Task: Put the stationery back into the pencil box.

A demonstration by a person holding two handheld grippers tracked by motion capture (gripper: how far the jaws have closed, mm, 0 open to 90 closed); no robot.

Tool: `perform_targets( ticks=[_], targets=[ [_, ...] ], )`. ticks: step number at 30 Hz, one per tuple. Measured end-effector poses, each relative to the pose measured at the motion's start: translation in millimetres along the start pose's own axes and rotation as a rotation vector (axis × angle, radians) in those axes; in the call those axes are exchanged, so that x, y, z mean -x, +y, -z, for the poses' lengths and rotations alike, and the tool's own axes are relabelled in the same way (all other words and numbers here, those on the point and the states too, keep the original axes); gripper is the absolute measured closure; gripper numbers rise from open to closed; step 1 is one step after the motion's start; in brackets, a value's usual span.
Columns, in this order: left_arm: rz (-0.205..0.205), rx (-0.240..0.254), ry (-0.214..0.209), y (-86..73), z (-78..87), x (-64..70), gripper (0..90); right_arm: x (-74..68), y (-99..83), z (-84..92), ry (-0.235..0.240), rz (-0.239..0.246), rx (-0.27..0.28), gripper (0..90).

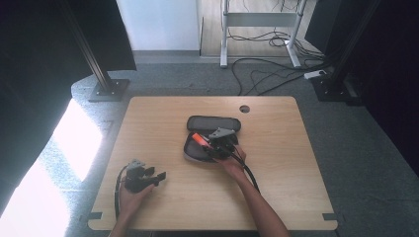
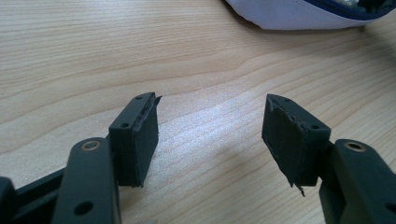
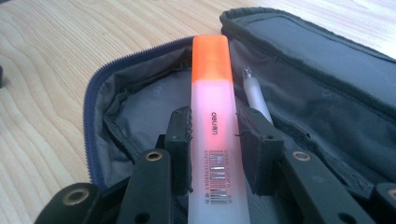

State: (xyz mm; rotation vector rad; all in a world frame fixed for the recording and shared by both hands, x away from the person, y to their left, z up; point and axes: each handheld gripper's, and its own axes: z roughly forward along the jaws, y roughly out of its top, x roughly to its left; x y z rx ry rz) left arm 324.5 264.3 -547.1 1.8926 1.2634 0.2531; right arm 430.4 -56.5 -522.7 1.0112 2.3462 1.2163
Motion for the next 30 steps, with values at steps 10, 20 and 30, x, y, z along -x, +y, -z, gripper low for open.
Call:
perform_targets(
  ticks=[10, 20, 30],
  targets=[
    [-0.001, 0.0, 0.001, 0.0, 0.0, 0.1, 36.5, -3.3, -3.1, -7.4, -0.021, 0.028, -0.036, 65.7],
    [0.003, 0.001, -0.002, 0.0, 0.0, -0.2, 36.6, -4.8, -3.3, -7.7, -0.006, 0.027, -0.048, 56.0],
    [0.006, 0.002, 0.004, 0.1, -0.5, 0.7, 36.5, -4.1, -0.2, 11.4, 0.004, -0.031, -0.003, 42.3]
  ],
)
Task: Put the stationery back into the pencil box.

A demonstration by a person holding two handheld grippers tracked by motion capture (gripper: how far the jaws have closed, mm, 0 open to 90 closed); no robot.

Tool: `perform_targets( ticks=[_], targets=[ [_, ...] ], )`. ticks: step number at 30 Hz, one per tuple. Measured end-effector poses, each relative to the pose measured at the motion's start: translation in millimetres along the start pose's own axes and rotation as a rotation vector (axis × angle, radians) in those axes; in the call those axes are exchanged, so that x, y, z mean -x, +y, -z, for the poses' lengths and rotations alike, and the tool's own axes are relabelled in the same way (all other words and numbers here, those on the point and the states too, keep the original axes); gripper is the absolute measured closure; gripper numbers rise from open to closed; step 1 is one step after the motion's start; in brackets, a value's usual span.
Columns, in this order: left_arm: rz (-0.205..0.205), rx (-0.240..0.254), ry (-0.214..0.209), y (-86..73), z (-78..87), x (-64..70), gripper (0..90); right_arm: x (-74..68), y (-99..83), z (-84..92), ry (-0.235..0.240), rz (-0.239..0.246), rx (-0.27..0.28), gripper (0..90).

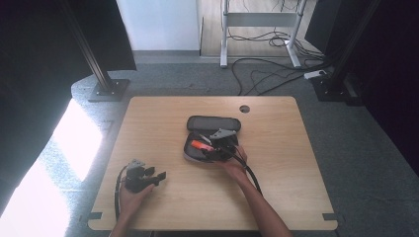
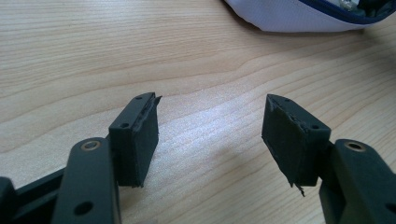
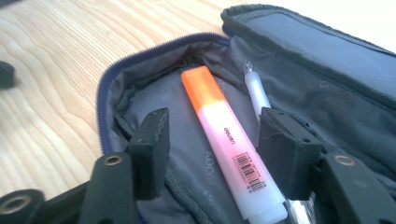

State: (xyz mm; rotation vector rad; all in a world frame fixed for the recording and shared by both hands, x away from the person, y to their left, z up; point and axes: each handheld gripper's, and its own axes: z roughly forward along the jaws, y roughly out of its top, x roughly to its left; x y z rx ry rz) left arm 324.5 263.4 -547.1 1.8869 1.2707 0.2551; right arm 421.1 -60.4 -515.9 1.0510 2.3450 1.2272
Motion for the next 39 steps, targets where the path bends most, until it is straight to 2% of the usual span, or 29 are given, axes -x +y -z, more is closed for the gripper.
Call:
perform_targets(
  ticks=[4, 8, 13, 24, 28, 32, 39],
  targets=[
    [0.001, 0.001, -0.001, 0.0, -0.1, -0.1, 36.5, -1.3, 0.7, 7.5, 0.022, -0.022, 0.022, 39.7],
    [0.005, 0.002, -0.005, 0.0, -0.1, -0.6, 36.5, -6.0, -1.5, 18.7, -0.002, -0.023, 0.073, 38.7],
    [-0.004, 0.001, -0.003, -0.4, 0.1, 0.5, 36.3, -11.8, -7.2, 34.3, -0.01, -0.013, 0.099, 37.7],
    [0.001, 0.001, -0.007, -0.1, -0.1, 0.1, 36.4, -10.1, -23.5, 56.7, 0.003, -0.03, 0.127, 37.8],
    [0.0, 0.001, -0.006, -0.1, -0.2, 0.2, 36.4, -9.0, -34.0, 71.1, -0.008, -0.032, 0.141, 37.9],
    [-0.002, -0.001, -0.004, 0.0, -0.2, 0.6, 36.4, -7.1, -45.0, 83.1, -0.012, -0.054, 0.161, 38.1],
    [-0.001, 0.0, -0.005, -0.1, -0.2, 0.5, 36.4, -2.8, -63.0, 94.9, -0.042, -0.059, 0.15, 37.7]
  ],
)
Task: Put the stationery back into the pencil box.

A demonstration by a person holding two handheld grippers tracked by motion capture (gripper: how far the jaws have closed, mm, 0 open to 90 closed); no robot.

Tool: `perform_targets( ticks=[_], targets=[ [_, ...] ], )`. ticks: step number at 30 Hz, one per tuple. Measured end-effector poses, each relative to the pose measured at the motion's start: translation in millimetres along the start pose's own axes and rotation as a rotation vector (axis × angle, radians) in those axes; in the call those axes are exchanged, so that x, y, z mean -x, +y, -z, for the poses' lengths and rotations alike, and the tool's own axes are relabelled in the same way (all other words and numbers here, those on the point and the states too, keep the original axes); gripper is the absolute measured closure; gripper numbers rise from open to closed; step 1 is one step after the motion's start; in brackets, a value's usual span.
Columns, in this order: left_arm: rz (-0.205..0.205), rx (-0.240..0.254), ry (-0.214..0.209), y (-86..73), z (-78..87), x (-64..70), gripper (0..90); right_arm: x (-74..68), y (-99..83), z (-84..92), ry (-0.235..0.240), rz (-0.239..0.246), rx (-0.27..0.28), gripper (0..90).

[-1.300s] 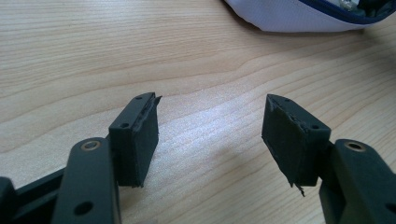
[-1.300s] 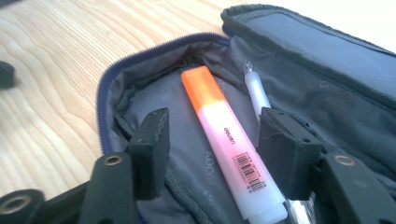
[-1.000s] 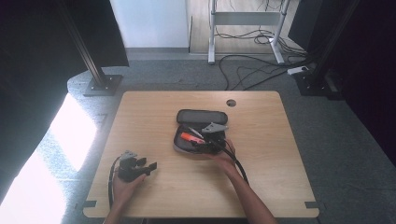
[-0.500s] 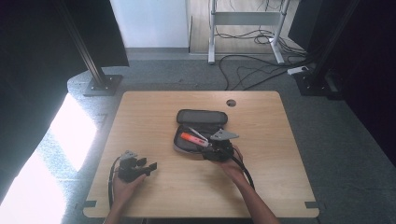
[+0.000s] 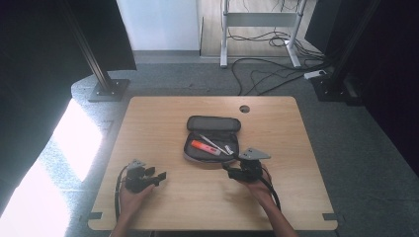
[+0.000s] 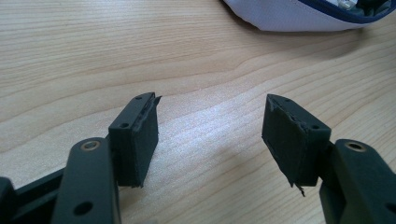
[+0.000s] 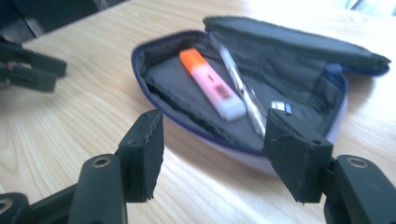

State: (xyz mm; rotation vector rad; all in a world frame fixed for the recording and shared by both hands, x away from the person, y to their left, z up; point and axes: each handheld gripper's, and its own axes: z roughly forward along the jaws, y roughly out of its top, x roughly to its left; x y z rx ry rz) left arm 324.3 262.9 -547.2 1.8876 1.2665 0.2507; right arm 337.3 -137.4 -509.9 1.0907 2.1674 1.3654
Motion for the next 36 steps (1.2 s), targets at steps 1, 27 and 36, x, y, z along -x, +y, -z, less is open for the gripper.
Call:
perform_targets(
  ticks=[1, 27, 36],
  targets=[
    [0.0, 0.0, 0.0, 0.0, 0.0, 0.0, 36.4, 0.6, -2.5, 1.5, -0.002, 0.003, -0.009, 37.5],
    [-0.003, 0.001, 0.005, -0.3, -0.4, 1.5, 36.1, 25.3, -54.8, 51.9, -0.069, -0.078, -0.014, 37.6],
    [-0.002, 0.002, 0.003, -0.3, -0.4, 1.4, 35.9, 26.6, -57.5, 51.9, -0.083, -0.075, -0.019, 37.4]
  ],
)
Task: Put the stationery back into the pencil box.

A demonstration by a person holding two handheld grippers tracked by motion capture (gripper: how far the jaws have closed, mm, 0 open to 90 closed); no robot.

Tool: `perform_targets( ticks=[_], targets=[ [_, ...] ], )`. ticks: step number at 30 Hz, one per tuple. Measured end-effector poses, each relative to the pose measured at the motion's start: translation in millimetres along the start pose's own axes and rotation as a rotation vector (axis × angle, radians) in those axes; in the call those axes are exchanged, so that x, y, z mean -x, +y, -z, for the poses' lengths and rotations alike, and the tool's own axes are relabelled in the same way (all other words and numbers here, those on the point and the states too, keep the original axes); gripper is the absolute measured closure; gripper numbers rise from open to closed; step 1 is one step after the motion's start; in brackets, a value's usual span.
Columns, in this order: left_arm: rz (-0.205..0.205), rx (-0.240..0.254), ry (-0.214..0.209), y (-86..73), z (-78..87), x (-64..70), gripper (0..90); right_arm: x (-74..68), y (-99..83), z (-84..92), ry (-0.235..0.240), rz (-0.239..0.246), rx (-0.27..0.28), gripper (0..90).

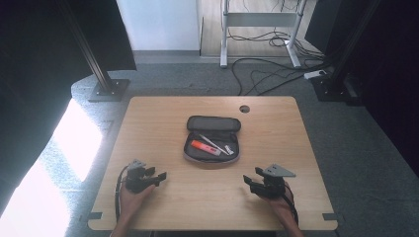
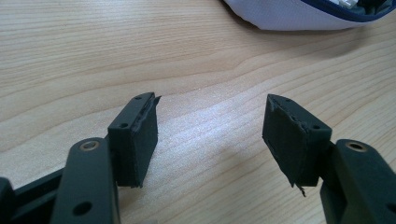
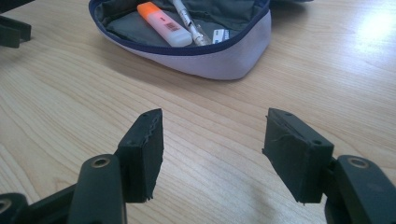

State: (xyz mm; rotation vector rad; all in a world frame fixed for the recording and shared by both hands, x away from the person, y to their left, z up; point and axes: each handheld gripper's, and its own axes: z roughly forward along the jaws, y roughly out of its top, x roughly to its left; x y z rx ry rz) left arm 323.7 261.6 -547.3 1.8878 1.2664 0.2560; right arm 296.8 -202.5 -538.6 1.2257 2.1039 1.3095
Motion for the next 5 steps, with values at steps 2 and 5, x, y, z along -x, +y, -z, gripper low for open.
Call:
perform_targets(
  ticks=[2, 5],
  targets=[
    [0.002, 0.0, -0.004, 0.0, 0.0, -0.2, 35.9, 1.3, -0.6, 1.0, -0.003, -0.003, 0.003, 37.4],
    [0.001, 0.0, -0.002, 0.0, 0.0, -0.2, 35.9, 2.8, -1.1, 2.2, -0.005, -0.006, 0.003, 37.1]
  ],
)
